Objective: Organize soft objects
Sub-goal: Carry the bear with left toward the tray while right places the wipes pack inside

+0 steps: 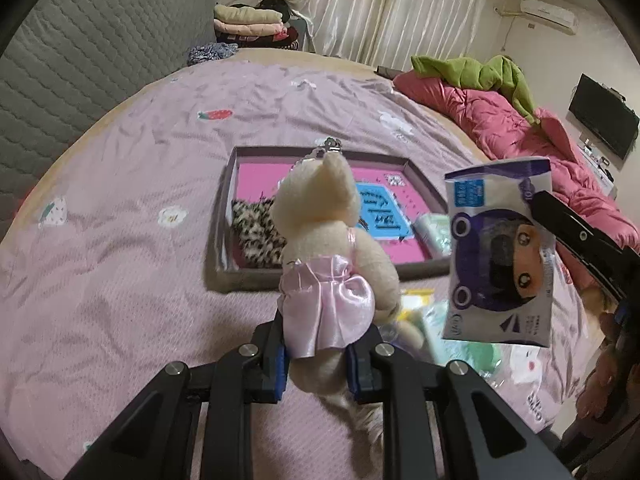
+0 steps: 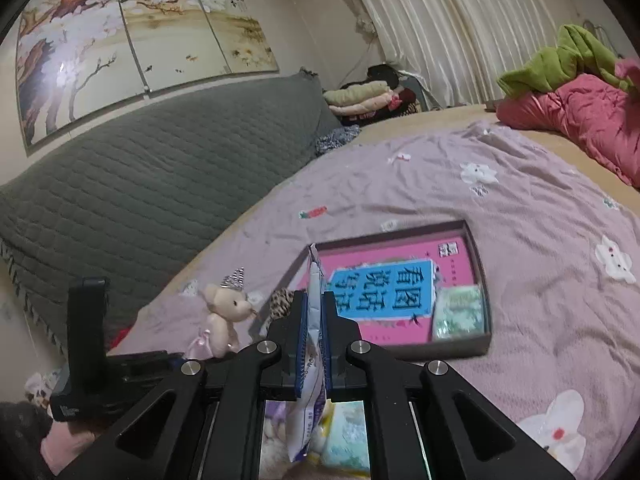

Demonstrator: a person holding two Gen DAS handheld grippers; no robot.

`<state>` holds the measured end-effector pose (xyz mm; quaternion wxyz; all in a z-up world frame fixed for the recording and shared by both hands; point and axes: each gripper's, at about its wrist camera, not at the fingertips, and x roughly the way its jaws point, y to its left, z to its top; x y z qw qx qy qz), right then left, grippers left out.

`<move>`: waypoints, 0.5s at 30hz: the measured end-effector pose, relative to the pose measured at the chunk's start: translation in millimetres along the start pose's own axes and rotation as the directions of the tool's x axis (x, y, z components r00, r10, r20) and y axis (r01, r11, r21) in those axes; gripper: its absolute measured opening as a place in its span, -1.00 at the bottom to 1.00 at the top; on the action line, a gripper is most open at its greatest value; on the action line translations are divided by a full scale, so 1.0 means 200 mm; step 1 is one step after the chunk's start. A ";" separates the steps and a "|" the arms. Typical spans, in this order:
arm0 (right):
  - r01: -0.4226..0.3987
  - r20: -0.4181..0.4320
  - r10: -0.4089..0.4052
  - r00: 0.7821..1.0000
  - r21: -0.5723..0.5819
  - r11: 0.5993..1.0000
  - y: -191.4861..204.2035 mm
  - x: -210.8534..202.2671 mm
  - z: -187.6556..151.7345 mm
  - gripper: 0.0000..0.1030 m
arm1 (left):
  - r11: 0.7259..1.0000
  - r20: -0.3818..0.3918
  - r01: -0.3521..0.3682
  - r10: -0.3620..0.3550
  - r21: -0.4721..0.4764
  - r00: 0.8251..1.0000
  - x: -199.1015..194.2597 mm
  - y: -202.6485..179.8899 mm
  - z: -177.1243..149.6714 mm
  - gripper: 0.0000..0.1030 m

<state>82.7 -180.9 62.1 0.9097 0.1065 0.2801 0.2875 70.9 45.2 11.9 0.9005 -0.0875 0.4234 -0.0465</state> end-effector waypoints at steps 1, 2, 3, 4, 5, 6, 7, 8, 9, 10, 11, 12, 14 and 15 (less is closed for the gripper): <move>-0.007 0.006 0.007 1.000 0.007 1.000 0.00 0.01 0.02 -0.87 | 1.000 0.003 0.003 -0.003 0.000 1.000 0.00 -0.01 0.01 -0.56; -0.012 0.017 0.011 1.000 0.014 1.000 0.01 0.01 0.03 -0.87 | 1.000 0.005 0.007 -0.007 -0.001 1.000 0.00 -0.02 0.03 -0.56; -0.019 0.025 0.018 1.000 0.021 1.000 0.01 0.01 0.05 -0.87 | 1.000 0.008 0.009 -0.009 0.000 1.000 0.01 -0.03 0.04 -0.56; -0.027 0.031 0.026 0.999 0.029 0.999 0.00 0.02 0.07 -0.87 | 1.000 0.011 0.010 -0.010 0.003 1.000 0.01 -0.04 0.06 -0.56; -0.029 0.038 0.028 0.999 0.037 0.999 0.00 0.03 0.08 -0.87 | 1.000 0.011 0.013 -0.013 0.004 1.000 0.02 -0.05 0.07 -0.56; -0.027 0.046 0.025 0.999 0.045 0.999 0.01 0.05 0.11 -0.87 | 1.000 0.012 0.013 -0.013 0.004 1.000 0.02 -0.06 0.09 -0.56; -0.026 0.051 0.024 0.998 0.051 0.998 0.01 0.06 0.12 -0.87 | 1.000 0.012 0.014 -0.014 0.005 1.000 0.03 -0.07 0.11 -0.56; -0.024 0.056 0.020 0.998 0.057 0.998 0.01 0.07 0.14 -0.87 | 1.000 0.011 0.015 -0.015 0.006 1.000 0.04 -0.07 0.12 -0.56; -0.013 0.060 0.010 0.998 0.057 0.998 0.01 0.09 0.16 -0.87 | 1.000 0.014 0.014 -0.014 0.005 1.000 0.04 -0.08 0.13 -0.56; -0.005 0.057 0.001 0.998 0.064 0.998 0.00 0.11 0.17 -0.87 | 1.000 0.015 0.014 -0.014 0.005 1.000 0.05 -0.08 0.15 -0.56; -0.004 0.052 0.000 0.999 0.080 0.997 -0.01 0.12 0.18 -0.87 | 1.000 0.018 0.013 -0.013 0.006 1.000 0.06 -0.09 0.17 -0.56; -0.001 0.050 -0.004 0.999 0.098 0.995 -0.03 0.14 0.20 -0.87 | 1.000 0.019 0.009 -0.009 0.006 1.000 0.07 -0.09 0.19 -0.56; 0.025 0.050 -0.031 0.998 0.107 0.994 -0.05 0.17 0.22 -0.87 | 1.000 0.014 0.009 -0.009 0.003 1.000 0.10 -0.10 0.22 -0.56; 0.037 0.049 -0.043 0.998 0.119 0.992 -0.07 0.19 0.23 -0.87 | 1.000 0.014 0.005 -0.005 0.006 1.000 0.11 -0.10 0.23 -0.56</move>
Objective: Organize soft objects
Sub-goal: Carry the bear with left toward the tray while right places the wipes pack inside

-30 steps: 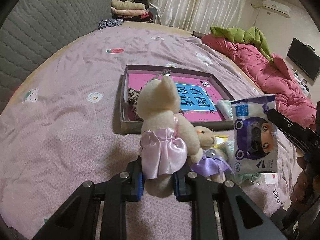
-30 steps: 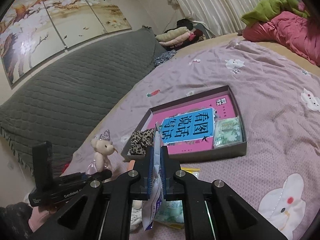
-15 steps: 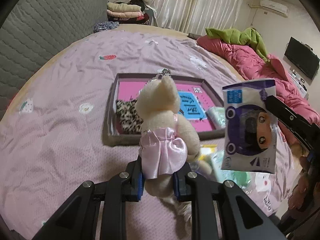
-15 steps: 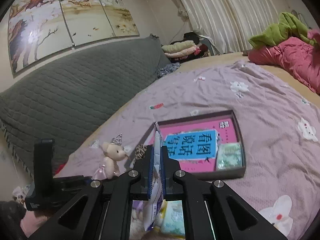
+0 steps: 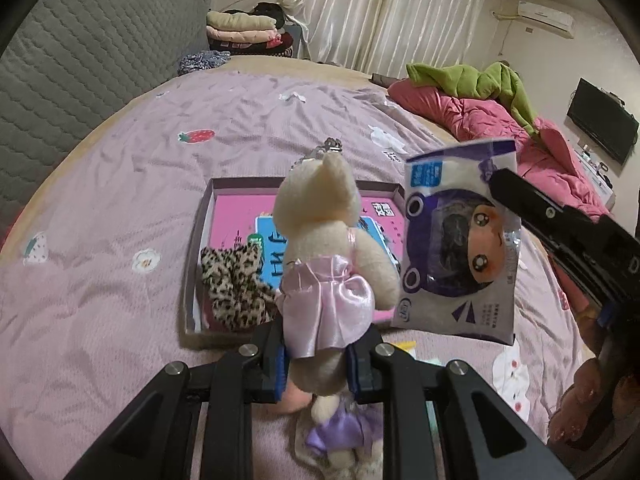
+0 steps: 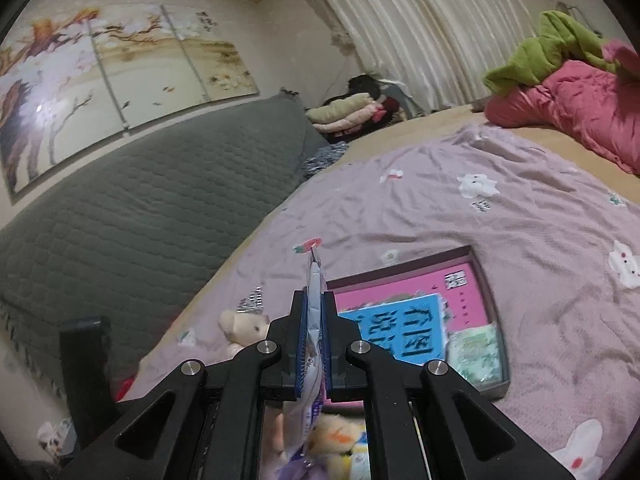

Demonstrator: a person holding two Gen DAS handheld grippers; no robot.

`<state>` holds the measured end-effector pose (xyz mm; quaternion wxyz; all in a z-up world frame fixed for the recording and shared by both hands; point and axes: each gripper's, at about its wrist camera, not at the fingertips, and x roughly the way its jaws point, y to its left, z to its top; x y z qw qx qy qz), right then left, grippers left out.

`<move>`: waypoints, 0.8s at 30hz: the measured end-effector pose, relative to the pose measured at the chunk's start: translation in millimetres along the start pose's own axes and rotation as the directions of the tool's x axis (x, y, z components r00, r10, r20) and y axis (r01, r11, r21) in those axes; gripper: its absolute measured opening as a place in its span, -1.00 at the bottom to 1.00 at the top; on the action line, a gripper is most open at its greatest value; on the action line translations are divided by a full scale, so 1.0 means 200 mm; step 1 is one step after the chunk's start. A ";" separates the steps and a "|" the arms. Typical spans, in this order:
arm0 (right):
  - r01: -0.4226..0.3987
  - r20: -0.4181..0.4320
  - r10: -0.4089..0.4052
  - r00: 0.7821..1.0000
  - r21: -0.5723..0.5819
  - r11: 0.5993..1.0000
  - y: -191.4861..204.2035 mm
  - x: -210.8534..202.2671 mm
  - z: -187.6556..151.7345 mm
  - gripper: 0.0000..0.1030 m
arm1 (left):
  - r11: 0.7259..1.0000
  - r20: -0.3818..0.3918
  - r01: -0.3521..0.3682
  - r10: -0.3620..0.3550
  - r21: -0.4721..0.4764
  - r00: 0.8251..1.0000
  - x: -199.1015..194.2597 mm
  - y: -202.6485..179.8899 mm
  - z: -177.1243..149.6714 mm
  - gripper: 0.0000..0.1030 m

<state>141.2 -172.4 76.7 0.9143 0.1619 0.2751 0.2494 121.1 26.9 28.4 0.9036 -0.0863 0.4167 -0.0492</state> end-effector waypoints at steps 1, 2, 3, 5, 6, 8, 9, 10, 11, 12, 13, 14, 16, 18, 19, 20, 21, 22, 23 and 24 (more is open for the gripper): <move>0.000 0.002 0.000 1.000 0.015 1.000 -0.02 0.01 0.01 -0.87 | 1.000 -0.003 -0.003 0.003 0.004 1.000 0.02 0.00 0.02 -0.56; -0.002 0.006 0.002 1.000 0.026 1.000 -0.04 0.03 0.02 -0.87 | 1.000 -0.004 -0.003 0.004 0.005 1.000 0.04 -0.01 0.03 -0.56; 0.002 0.011 -0.002 1.000 0.035 0.999 -0.05 0.04 0.02 -0.87 | 1.000 -0.005 -0.004 0.004 0.004 1.000 0.05 -0.01 0.04 -0.56; -0.009 0.015 0.009 1.000 0.050 0.999 -0.08 0.06 0.03 -0.87 | 1.000 -0.016 -0.008 0.008 0.006 1.000 0.09 -0.02 0.06 -0.56; -0.018 0.015 0.018 1.000 0.055 0.998 -0.09 0.08 0.03 -0.87 | 1.000 -0.020 -0.010 0.010 0.007 1.000 0.11 -0.02 0.07 -0.56; -0.032 0.008 0.031 0.999 0.055 0.998 -0.10 0.11 0.02 -0.87 | 1.000 -0.031 -0.017 0.017 0.009 0.999 0.15 -0.02 0.08 -0.56; -0.038 0.001 0.037 0.999 0.054 0.998 -0.11 0.14 0.01 -0.87 | 1.000 -0.034 -0.018 0.018 0.010 0.999 0.17 -0.02 0.08 -0.56; -0.044 -0.010 0.045 0.999 0.051 0.998 -0.12 0.16 0.00 -0.87 | 1.000 -0.037 -0.026 0.026 0.012 0.999 0.19 -0.02 0.09 -0.56; -0.042 -0.015 0.043 0.999 0.047 0.998 -0.13 0.17 0.00 -0.87 | 1.000 -0.041 -0.029 0.029 0.012 0.999 0.21 -0.02 0.10 -0.56; -0.037 -0.026 0.038 0.999 0.042 0.998 -0.14 0.20 -0.01 -0.87 | 1.000 -0.045 -0.029 0.030 0.010 0.999 0.22 -0.02 0.10 -0.56; -0.037 -0.034 0.039 0.999 0.040 0.999 -0.14 0.21 -0.02 -0.87 | 0.999 -0.049 -0.035 0.035 0.010 0.998 0.24 -0.01 0.11 -0.56; -0.034 -0.041 0.036 0.999 0.038 0.999 -0.15 0.23 -0.03 -0.87 | 0.999 -0.053 -0.040 0.041 0.013 0.998 0.26 -0.01 0.11 -0.56; -0.034 -0.051 0.036 0.998 0.040 0.999 -0.17 0.25 -0.04 -0.87 | 0.999 -0.065 -0.044 0.044 0.012 0.997 0.30 0.00 0.12 -0.56; -0.041 -0.059 0.044 0.997 0.046 0.998 -0.19 0.27 -0.05 -0.87 | 0.999 -0.078 -0.047 0.048 0.014 0.996 0.33 0.00 0.12 -0.56; -0.042 -0.063 0.045 0.997 0.047 0.998 -0.20 0.28 -0.06 -0.87 | 0.999 -0.082 -0.047 0.048 0.015 0.995 0.34 0.00 0.12 -0.56; -0.037 -0.068 0.040 0.997 0.050 0.998 -0.21 0.29 -0.07 -0.87 | 0.999 -0.088 -0.048 0.049 0.015 0.995 0.36 0.01 0.11 -0.56; -0.035 -0.074 0.039 0.997 0.053 0.998 -0.22 0.31 -0.08 -0.87 | 0.999 -0.091 -0.048 0.049 0.017 0.995 0.37 0.01 0.11 -0.56; -0.034 -0.081 0.039 0.996 0.057 0.998 -0.23 0.32 -0.08 -0.87 | 0.999 -0.096 -0.048 0.049 0.019 0.994 0.38 0.01 0.11 -0.56; -0.034 -0.088 0.039 0.995 0.062 0.998 -0.24 0.33 -0.09 -0.87 | 0.999 -0.099 -0.047 0.049 0.020 0.994 0.38 0.00 0.11 -0.56; -0.033 -0.095 0.040 0.995 0.065 0.997 -0.25 0.35 -0.11 -0.87 | 0.999 -0.101 -0.047 0.049 0.022 0.994 0.39 0.00 0.11 -0.56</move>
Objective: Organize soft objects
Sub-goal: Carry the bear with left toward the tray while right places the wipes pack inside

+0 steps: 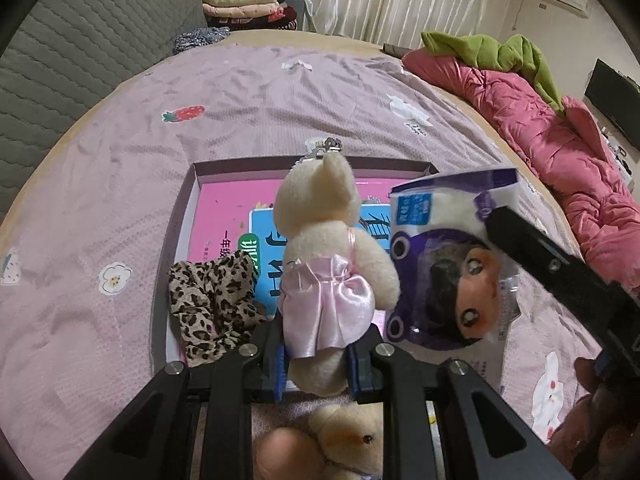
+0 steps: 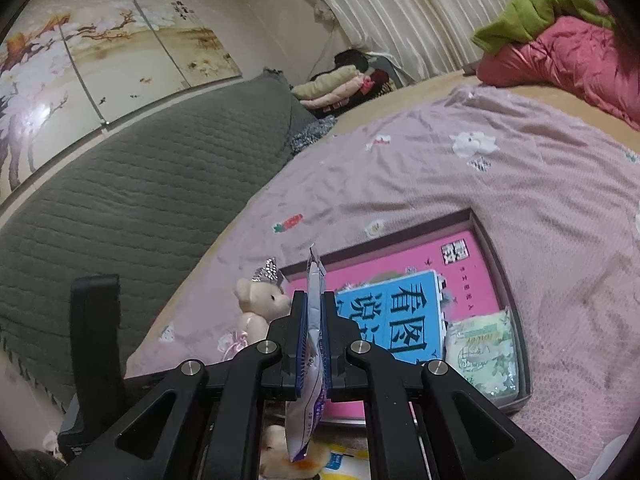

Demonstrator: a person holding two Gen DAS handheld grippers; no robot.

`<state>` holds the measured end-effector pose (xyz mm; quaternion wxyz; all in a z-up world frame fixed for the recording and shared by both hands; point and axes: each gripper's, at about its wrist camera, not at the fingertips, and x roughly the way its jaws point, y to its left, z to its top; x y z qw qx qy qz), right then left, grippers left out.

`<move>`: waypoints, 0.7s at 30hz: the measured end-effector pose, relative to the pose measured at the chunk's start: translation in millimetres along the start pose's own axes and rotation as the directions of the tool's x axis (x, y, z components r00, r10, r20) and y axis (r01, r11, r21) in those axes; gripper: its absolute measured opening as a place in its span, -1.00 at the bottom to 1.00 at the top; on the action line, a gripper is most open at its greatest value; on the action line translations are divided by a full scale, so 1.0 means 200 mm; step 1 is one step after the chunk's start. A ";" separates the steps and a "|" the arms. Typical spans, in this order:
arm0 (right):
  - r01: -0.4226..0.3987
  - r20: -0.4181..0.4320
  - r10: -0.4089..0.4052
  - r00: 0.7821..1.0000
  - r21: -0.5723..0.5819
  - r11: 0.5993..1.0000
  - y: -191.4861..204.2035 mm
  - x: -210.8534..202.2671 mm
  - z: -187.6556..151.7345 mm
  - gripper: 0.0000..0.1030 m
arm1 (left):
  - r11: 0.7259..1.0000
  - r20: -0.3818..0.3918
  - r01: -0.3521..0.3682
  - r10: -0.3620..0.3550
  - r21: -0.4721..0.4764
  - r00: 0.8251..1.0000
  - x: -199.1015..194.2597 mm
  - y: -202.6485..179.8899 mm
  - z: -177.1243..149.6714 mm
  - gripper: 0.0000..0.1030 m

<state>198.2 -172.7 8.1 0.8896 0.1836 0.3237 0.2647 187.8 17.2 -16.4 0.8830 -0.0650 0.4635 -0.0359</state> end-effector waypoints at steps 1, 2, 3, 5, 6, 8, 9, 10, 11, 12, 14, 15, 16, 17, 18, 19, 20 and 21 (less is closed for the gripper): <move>0.008 -0.008 -0.008 1.000 -0.002 1.000 -0.01 0.02 -0.01 -0.87 | 1.000 -0.002 -0.003 0.003 0.005 1.000 0.01 0.00 0.00 -0.56; 0.026 -0.013 -0.026 1.000 -0.008 1.000 -0.01 0.03 -0.02 -0.87 | 1.000 -0.006 -0.004 0.004 0.008 1.000 0.02 -0.01 0.00 -0.56; 0.045 -0.022 -0.045 0.999 -0.014 0.999 -0.02 0.05 -0.03 -0.87 | 1.000 -0.010 -0.004 0.004 0.011 1.000 0.03 -0.01 -0.01 -0.55; 0.088 -0.033 -0.088 0.996 -0.026 0.996 -0.03 0.07 -0.05 -0.87 | 1.000 -0.019 -0.004 0.004 0.014 1.000 0.05 -0.02 -0.01 -0.55; 0.107 -0.042 -0.108 0.993 -0.034 0.994 -0.04 0.09 -0.05 -0.87 | 1.000 -0.022 -0.003 0.003 0.014 1.000 0.06 -0.02 -0.01 -0.55; 0.148 -0.055 -0.151 0.987 -0.067 0.987 -0.04 0.11 -0.06 -0.87 | 1.000 -0.031 0.000 0.001 0.015 1.000 0.08 -0.03 -0.01 -0.55; 0.172 -0.057 -0.178 0.982 -0.086 0.981 -0.05 0.12 -0.06 -0.87 | 1.000 -0.034 0.000 0.001 0.016 0.999 0.08 -0.03 -0.01 -0.55; 0.187 -0.060 -0.194 0.979 -0.098 0.977 -0.06 0.13 -0.07 -0.87 | 1.000 -0.038 0.000 0.000 0.015 0.999 0.09 -0.03 -0.01 -0.55; 0.199 -0.065 -0.206 0.976 -0.101 0.975 -0.07 0.14 -0.07 -0.87 | 1.000 -0.038 0.001 0.000 0.014 0.999 0.09 -0.03 -0.02 -0.55; 0.219 -0.071 -0.227 0.971 -0.104 0.970 -0.08 0.15 -0.08 -0.87 | 1.000 -0.040 0.001 0.000 0.013 0.999 0.10 -0.04 -0.02 -0.54; 0.241 -0.076 -0.250 0.965 -0.113 0.964 -0.10 0.16 -0.08 -0.87 | 1.000 -0.050 0.004 -0.003 0.013 0.999 0.11 -0.04 -0.02 -0.54; 0.262 -0.078 -0.273 0.959 -0.122 0.957 -0.11 0.16 -0.09 -0.87 | 1.000 -0.055 0.004 -0.003 0.013 0.998 0.12 -0.04 -0.03 -0.54; 0.275 -0.081 -0.286 0.955 -0.126 0.953 -0.11 0.17 -0.09 -0.86 | 1.000 -0.060 0.004 -0.003 0.015 0.998 0.13 -0.04 -0.03 -0.54; 0.281 -0.083 -0.293 0.953 -0.128 0.951 -0.12 0.17 -0.09 -0.86 | 1.000 -0.062 0.003 -0.002 0.017 0.998 0.13 -0.05 -0.03 -0.54; 0.300 -0.085 -0.313 0.946 -0.135 0.944 -0.12 0.17 -0.10 -0.86 | 1.000 -0.065 0.001 0.000 0.016 0.998 0.14 -0.05 -0.03 -0.54; 0.315 -0.085 -0.328 0.941 -0.143 0.938 -0.12 0.18 -0.10 -0.86 | 1.000 -0.067 0.001 0.000 0.014 0.998 0.14 -0.05 -0.03 -0.53; 0.324 -0.087 -0.339 0.937 -0.149 0.934 -0.12 0.18 -0.10 -0.86 | 1.000 -0.069 0.001 0.000 0.012 0.998 0.14 -0.05 -0.03 -0.53; 0.336 -0.089 -0.352 0.932 -0.154 0.929 -0.13 0.19 -0.11 -0.86 | 1.000 -0.070 -0.001 0.002 0.010 0.998 0.14 -0.05 -0.03 -0.52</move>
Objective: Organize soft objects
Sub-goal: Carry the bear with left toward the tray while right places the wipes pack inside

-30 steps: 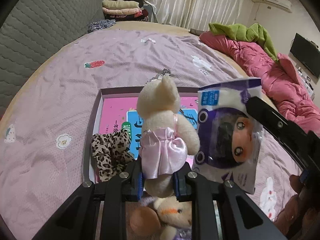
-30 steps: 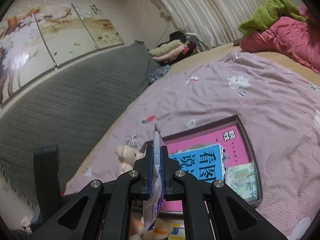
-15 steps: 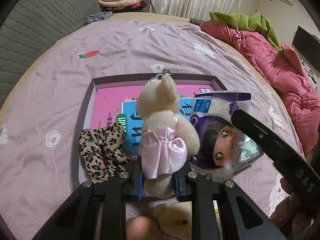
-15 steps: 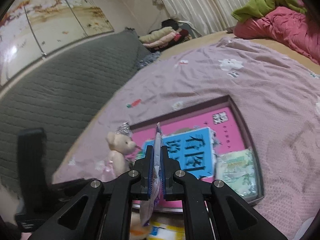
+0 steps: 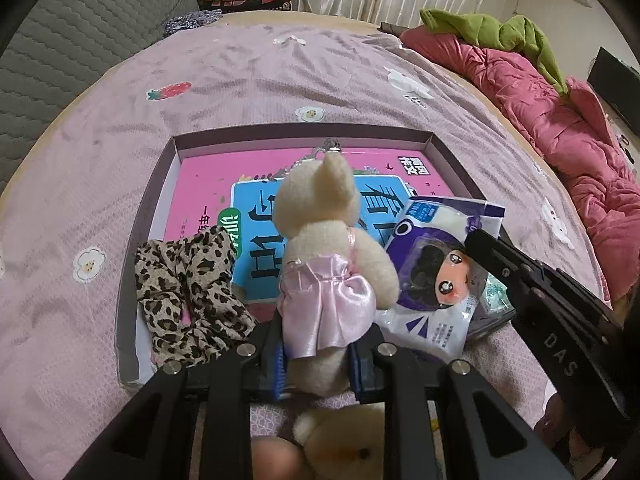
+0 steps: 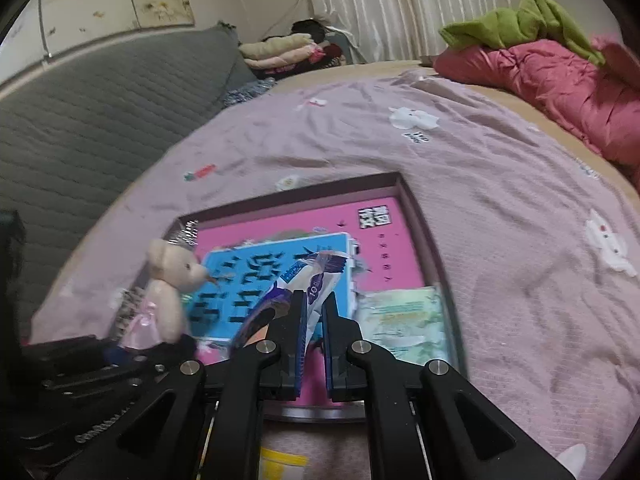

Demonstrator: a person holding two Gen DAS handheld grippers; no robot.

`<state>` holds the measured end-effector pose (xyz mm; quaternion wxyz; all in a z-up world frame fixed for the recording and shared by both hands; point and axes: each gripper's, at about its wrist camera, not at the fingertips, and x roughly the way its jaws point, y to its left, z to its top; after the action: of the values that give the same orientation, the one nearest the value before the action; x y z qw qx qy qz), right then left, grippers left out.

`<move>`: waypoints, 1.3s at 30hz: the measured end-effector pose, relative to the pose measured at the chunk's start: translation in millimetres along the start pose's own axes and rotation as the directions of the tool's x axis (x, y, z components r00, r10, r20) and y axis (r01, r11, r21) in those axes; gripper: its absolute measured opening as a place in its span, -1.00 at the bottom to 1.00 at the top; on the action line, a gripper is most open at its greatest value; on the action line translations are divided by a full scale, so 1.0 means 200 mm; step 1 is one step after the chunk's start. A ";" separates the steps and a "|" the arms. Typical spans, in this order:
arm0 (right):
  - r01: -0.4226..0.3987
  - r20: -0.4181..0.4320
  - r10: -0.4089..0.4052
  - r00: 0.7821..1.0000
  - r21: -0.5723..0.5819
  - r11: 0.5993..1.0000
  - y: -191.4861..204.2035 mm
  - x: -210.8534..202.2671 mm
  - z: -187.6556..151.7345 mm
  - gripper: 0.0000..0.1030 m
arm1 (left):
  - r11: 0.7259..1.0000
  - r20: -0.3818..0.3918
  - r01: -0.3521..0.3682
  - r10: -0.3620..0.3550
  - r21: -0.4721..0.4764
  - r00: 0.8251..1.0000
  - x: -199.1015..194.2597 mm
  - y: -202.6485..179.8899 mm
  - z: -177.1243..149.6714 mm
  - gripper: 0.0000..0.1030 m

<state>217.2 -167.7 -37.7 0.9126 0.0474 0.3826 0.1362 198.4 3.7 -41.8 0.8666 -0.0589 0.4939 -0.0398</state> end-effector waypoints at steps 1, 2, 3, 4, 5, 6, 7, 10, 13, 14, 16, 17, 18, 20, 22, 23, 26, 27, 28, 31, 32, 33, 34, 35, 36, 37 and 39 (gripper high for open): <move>0.009 -0.003 -0.009 1.000 -0.002 1.000 0.00 0.00 0.00 -0.86 | 1.000 -0.003 -0.001 0.001 -0.001 1.000 0.00 0.00 0.00 -0.52; 0.015 -0.005 -0.015 1.000 -0.006 1.000 0.00 0.01 0.00 -0.86 | 1.000 -0.006 -0.001 0.001 -0.001 1.000 0.01 0.00 0.00 -0.52; 0.031 -0.009 -0.031 0.999 -0.013 0.999 0.01 0.01 -0.01 -0.86 | 1.000 -0.009 -0.001 0.001 -0.002 1.000 0.01 0.00 0.00 -0.52; 0.041 -0.008 -0.042 0.999 -0.017 0.999 0.01 0.01 -0.01 -0.86 | 1.000 -0.014 0.000 0.000 -0.003 1.000 0.02 0.00 0.00 -0.52; 0.048 -0.010 -0.048 0.999 -0.023 0.999 0.01 0.02 -0.01 -0.86 | 1.000 -0.017 -0.001 0.001 -0.004 1.000 0.02 0.00 0.00 -0.52; 0.064 -0.012 -0.065 0.998 -0.030 0.997 0.01 0.02 -0.01 -0.86 | 1.000 -0.023 -0.004 0.004 -0.007 1.000 0.03 0.01 0.00 -0.52; 0.080 -0.015 -0.081 0.997 -0.036 0.996 0.01 0.03 -0.01 -0.85 | 1.000 -0.028 -0.005 0.005 -0.010 1.000 0.04 0.01 0.00 -0.51; 0.129 -0.027 -0.131 0.991 -0.047 0.991 0.00 0.04 -0.01 -0.84 | 1.000 -0.035 -0.007 0.006 -0.011 0.999 0.05 0.01 0.00 -0.51; 0.155 -0.036 -0.157 0.987 -0.053 0.986 0.00 0.05 -0.02 -0.83 | 1.000 -0.040 -0.005 0.005 -0.012 0.999 0.05 0.01 -0.01 -0.51; 0.162 -0.036 -0.165 0.986 -0.058 0.985 0.00 0.05 -0.02 -0.82 | 1.000 -0.041 -0.006 0.006 -0.012 0.999 0.05 0.01 -0.01 -0.51; 0.169 -0.034 -0.171 0.985 -0.063 0.984 0.01 0.05 -0.02 -0.82 | 1.000 -0.047 -0.007 0.006 -0.014 0.999 0.06 0.01 -0.01 -0.50; 0.167 -0.031 -0.169 0.985 -0.061 0.984 0.00 0.05 -0.02 -0.82 | 1.000 -0.050 -0.010 0.010 -0.012 0.999 0.06 0.01 -0.01 -0.50; 0.167 -0.028 -0.169 0.985 -0.058 0.984 0.00 0.04 -0.02 -0.82 | 1.000 -0.053 -0.013 0.013 -0.010 0.999 0.06 0.01 -0.01 -0.50; 0.177 -0.019 -0.178 0.984 -0.044 0.983 -0.01 0.03 -0.02 -0.82 | 1.000 -0.054 -0.019 0.018 -0.010 0.998 0.06 0.01 -0.01 -0.50; 0.175 -0.021 -0.176 0.984 -0.031 0.984 -0.03 0.03 -0.01 -0.81 | 1.000 -0.058 -0.021 0.020 -0.010 0.998 0.07 0.01 -0.01 -0.50; 0.171 -0.025 -0.171 0.985 -0.023 0.985 -0.03 0.03 -0.01 -0.81 | 1.000 -0.060 -0.023 0.022 -0.009 0.998 0.07 0.01 -0.01 -0.50; 0.151 -0.039 -0.151 0.988 -0.006 0.988 -0.04 0.03 -0.01 -0.80 | 1.000 -0.070 -0.026 0.025 -0.008 0.997 0.08 0.01 0.00 -0.50; 0.148 -0.038 -0.148 0.988 -0.004 0.989 -0.04 0.03 -0.02 -0.80 | 1.000 -0.072 -0.027 0.026 -0.009 0.997 0.08 0.01 0.00 -0.50; 0.145 -0.037 -0.145 0.989 -0.004 0.989 -0.04 0.03 -0.01 -0.79 | 1.000 -0.072 -0.027 0.027 -0.007 0.997 0.08 0.01 -0.01 -0.50; 0.130 -0.046 -0.129 0.991 0.011 0.991 -0.05 0.03 -0.02 -0.79 | 0.999 -0.073 -0.034 0.034 -0.001 0.997 0.08 0.01 -0.01 -0.49; 0.128 -0.049 -0.127 0.991 0.018 0.992 -0.05 0.03 -0.02 -0.79 | 0.999 -0.075 -0.037 0.037 0.002 0.997 0.08 0.01 -0.01 -0.49; 0.125 -0.052 -0.123 0.991 0.020 0.992 -0.05 0.03 -0.02 -0.79 | 0.999 -0.076 -0.039 0.039 0.004 0.996 0.08 0.01 -0.01 -0.49; 0.122 -0.053 -0.120 0.991 0.022 0.992 -0.05 0.03 -0.02 -0.77 | 0.999 -0.077 -0.040 0.041 0.007 0.996 0.08 0.01 -0.01 -0.49; 0.121 -0.056 -0.120 0.991 0.022 0.992 -0.05 0.03 -0.02 -0.75 | 0.999 -0.077 -0.043 0.044 0.010 0.996 0.08 0.00 -0.01 -0.49; 0.113 -0.061 -0.112 0.992 0.023 0.993 -0.05 0.04 -0.02 -0.72 | 0.999 -0.076 -0.045 0.046 0.013 0.996 0.08 0.00 -0.01 -0.49; 0.108 -0.065 -0.106 0.992 0.025 0.994 -0.06 0.04 -0.03 -0.71 | 0.998 -0.075 -0.051 0.052 0.021 0.996 0.08 -0.01 -0.01 -0.49; 0.102 -0.075 -0.099 0.992 0.027 0.994 -0.05 0.05 -0.03 -0.67 | 0.998 -0.074 -0.060 0.062 0.034 0.995 0.08 -0.01 -0.02 -0.49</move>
<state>222.3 -175.2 -50.8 0.9026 0.0371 0.4201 0.0858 203.4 -1.4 -56.5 0.8491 -0.0285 0.5269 -0.0234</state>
